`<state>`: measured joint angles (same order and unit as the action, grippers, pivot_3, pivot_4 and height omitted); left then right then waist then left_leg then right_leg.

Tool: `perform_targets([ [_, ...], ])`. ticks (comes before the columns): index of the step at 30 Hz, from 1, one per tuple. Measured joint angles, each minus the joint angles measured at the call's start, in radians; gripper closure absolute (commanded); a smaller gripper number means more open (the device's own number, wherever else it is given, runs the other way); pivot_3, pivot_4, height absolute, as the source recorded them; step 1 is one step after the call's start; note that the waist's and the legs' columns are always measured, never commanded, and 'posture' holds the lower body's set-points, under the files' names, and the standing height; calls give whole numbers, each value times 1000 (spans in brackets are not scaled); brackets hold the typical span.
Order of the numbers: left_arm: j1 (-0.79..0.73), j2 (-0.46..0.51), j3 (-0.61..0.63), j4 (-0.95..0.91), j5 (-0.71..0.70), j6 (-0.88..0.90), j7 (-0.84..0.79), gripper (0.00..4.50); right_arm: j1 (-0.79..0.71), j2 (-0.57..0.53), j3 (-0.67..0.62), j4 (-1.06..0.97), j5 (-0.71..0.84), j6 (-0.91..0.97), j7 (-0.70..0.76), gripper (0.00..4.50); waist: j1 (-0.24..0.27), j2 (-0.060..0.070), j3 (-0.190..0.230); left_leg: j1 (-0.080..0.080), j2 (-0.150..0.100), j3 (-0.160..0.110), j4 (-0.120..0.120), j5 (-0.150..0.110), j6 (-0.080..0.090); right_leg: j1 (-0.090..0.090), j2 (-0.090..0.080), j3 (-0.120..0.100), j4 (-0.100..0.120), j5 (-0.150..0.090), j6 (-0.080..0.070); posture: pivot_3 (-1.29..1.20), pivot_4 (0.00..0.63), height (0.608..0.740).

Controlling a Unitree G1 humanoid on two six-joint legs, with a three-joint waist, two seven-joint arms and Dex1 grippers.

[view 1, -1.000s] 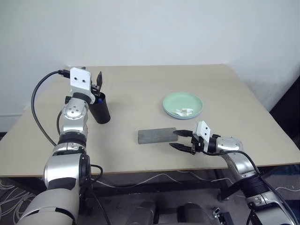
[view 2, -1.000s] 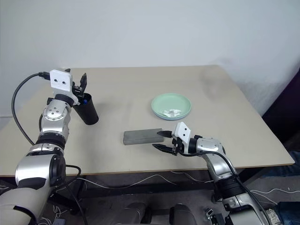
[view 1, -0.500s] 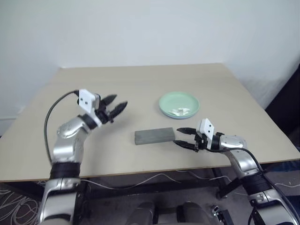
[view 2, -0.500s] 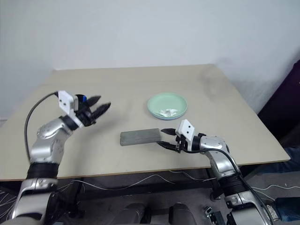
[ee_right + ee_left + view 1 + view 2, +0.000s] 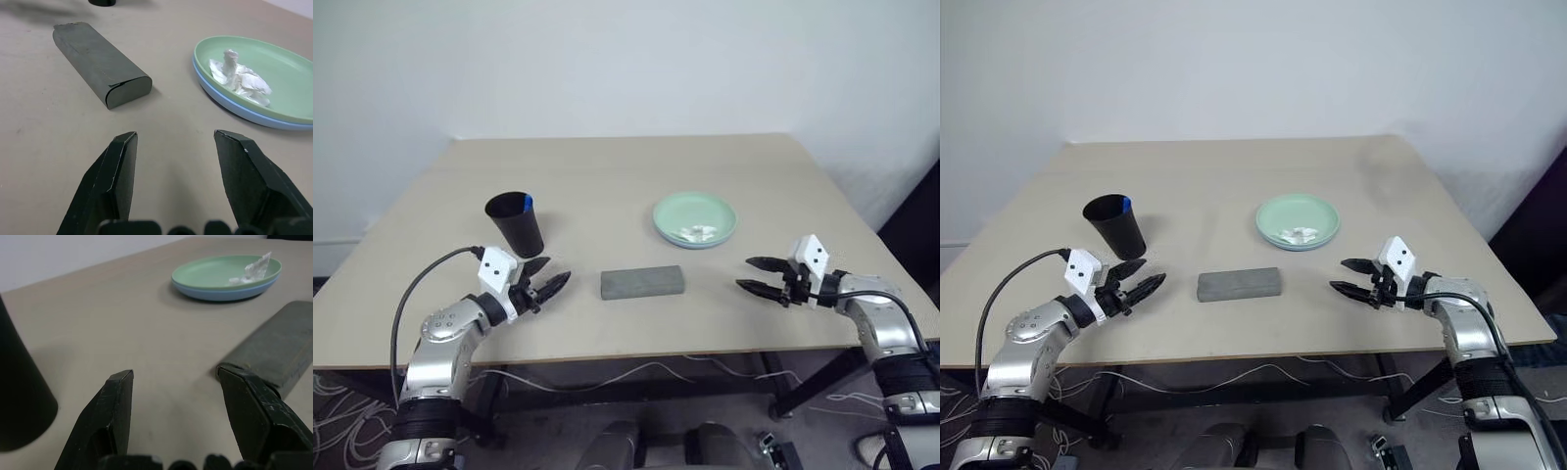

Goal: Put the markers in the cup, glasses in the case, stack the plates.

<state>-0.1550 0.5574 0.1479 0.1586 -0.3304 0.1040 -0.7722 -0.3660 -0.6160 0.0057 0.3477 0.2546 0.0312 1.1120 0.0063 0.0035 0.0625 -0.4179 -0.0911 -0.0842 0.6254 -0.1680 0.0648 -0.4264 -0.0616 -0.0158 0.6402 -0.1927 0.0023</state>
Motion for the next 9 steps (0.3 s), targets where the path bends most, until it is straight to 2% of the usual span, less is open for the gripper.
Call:
perform_targets([
  [9, 20, -41, 1, -2, 1, -8, 47, 1645, 70, -36, -37, -47, 2, 46, -9, 1782, 4, 0, 0, -1, -1, 1, 0, 0, 0, 1, -3, -1, 0, -1, 1, 0, 0, 737],
])
